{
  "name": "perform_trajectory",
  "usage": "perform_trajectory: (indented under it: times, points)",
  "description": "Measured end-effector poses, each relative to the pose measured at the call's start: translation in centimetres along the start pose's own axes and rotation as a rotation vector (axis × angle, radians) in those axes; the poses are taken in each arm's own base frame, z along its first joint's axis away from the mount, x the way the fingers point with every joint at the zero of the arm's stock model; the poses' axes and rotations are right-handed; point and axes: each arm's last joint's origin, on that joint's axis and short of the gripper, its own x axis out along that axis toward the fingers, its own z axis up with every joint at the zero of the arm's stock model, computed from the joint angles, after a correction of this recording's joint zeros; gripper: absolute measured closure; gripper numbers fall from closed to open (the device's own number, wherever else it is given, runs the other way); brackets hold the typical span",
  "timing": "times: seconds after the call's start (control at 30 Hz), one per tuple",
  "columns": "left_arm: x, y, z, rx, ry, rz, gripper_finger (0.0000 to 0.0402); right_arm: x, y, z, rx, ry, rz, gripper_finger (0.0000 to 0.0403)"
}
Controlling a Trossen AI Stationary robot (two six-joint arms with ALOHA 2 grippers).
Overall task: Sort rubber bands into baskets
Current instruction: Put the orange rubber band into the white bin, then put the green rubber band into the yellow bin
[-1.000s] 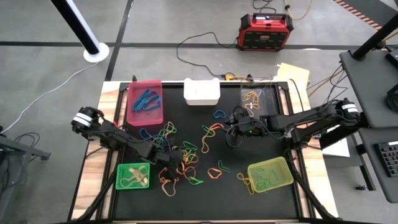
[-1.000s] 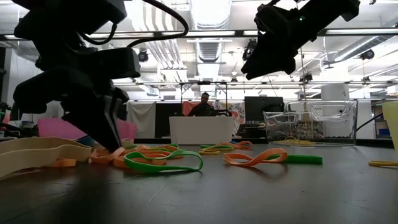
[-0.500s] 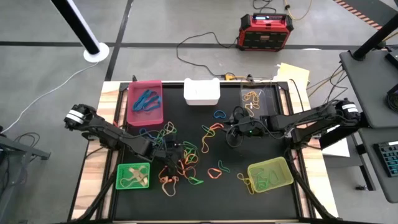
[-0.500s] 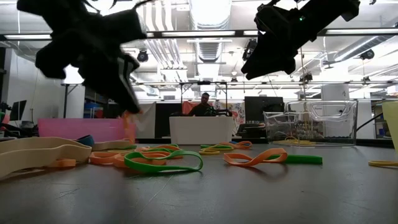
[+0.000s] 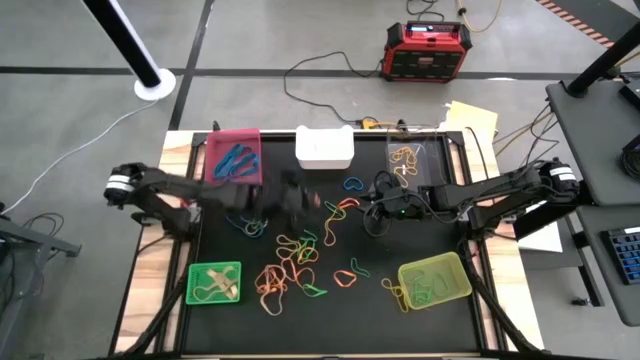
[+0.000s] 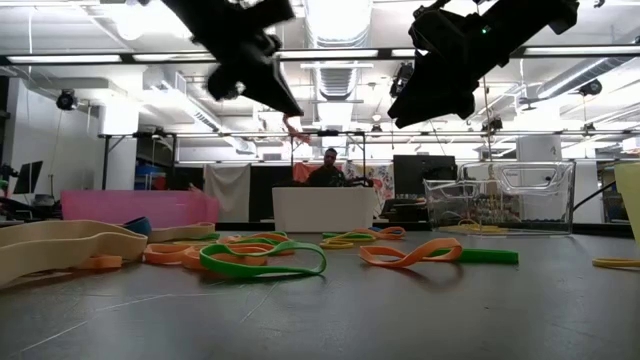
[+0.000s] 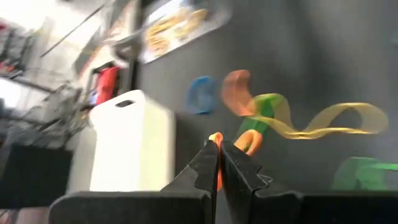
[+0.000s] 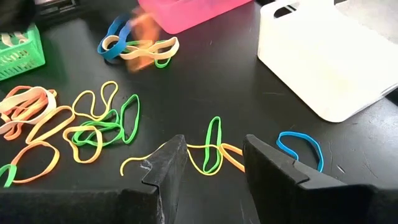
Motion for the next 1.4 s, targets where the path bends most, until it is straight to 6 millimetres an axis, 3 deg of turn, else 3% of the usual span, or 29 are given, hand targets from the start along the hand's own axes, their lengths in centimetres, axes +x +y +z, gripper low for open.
perform_trajectory:
  times: [0.3,0.47,0.8,1.0,1.23,1.4]
  points:
    - [4.5,12.2,-3.9,-0.174,-0.079,0.057,0.0402,0.0,0.0,0.0,-0.012,0.0,0.0,0.025]
    - [6.7,16.1,-5.4,-0.246,-0.06,0.051,0.0402,0.0,0.0,0.0,-0.016,-0.002,-0.004,0.025]
    - [12.9,18.7,-7.0,-0.414,0.151,-0.071,0.0397,0.0,0.0,0.0,-0.017,-0.002,-0.008,0.025]
    - [14.9,19.2,-6.8,-0.429,0.245,-0.144,0.0357,0.0,0.0,0.0,-0.018,0.001,-0.009,0.025]
    - [14.9,19.4,-6.5,-0.418,0.241,-0.149,0.0301,0.0,0.0,0.0,-0.018,0.001,-0.009,0.025]
    - [13.4,19.7,-5.8,-0.441,0.223,-0.162,0.0282,0.0,0.0,0.0,-0.019,0.003,-0.009,0.025]
